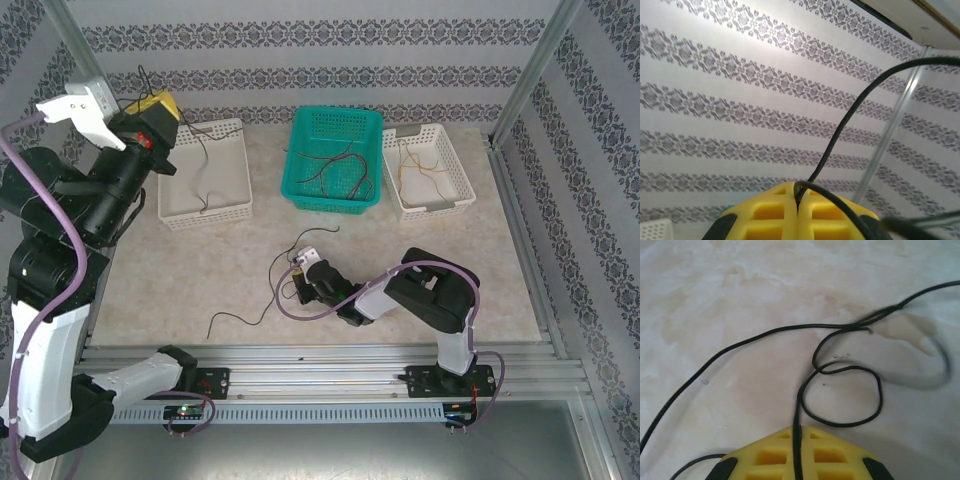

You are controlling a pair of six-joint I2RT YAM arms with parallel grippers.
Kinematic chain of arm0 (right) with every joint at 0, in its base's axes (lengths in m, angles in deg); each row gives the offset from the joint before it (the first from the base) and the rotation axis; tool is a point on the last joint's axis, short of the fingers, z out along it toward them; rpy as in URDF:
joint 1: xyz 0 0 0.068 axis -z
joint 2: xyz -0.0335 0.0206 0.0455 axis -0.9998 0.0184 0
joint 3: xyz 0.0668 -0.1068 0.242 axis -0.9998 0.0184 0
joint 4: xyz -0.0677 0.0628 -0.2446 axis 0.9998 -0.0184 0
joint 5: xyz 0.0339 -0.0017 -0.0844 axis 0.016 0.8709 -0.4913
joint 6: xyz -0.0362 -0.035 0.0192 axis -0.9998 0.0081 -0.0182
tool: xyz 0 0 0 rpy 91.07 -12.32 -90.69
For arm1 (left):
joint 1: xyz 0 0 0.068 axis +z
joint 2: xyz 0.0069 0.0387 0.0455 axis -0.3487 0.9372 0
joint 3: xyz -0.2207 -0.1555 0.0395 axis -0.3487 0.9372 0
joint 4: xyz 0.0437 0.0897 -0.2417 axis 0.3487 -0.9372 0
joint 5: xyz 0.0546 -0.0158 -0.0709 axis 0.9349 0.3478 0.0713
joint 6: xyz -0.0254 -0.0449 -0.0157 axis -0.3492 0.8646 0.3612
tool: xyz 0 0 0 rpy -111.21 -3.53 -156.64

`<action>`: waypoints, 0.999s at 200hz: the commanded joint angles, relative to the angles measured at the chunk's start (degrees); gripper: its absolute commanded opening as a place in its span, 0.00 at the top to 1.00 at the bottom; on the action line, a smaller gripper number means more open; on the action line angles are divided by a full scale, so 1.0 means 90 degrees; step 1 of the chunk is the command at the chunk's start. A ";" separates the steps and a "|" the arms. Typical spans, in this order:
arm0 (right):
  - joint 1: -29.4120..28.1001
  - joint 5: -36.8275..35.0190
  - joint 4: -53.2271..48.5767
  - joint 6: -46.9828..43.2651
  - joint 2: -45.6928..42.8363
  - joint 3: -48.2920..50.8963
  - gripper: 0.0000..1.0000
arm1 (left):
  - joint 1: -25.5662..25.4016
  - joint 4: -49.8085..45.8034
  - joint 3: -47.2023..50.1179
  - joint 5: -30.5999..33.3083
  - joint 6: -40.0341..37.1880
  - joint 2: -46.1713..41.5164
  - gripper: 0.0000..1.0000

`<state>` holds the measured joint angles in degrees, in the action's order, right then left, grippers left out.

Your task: Untangle the cables

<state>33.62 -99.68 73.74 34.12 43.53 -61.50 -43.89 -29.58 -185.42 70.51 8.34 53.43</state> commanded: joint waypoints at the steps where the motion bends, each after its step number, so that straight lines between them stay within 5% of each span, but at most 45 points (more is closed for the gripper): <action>1: 0.0117 -0.0163 0.0233 0.0375 -0.0151 0.0269 1.00 | 0.0088 -0.0226 -0.0318 0.0411 -0.0860 0.0299 1.00; 89: -0.0049 0.0154 0.0139 0.0372 -0.1697 0.0708 1.00 | 0.0483 0.0534 -0.0054 0.0967 -0.2202 0.1270 1.00; 200: -0.0575 0.0065 -0.2561 -0.0521 -0.5931 0.0826 1.00 | 0.2092 0.1194 0.0490 0.0378 -0.1327 0.2853 1.00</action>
<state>29.46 -98.47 57.81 31.71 -4.54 -54.60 -27.28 -22.39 -182.25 75.21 -6.09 76.60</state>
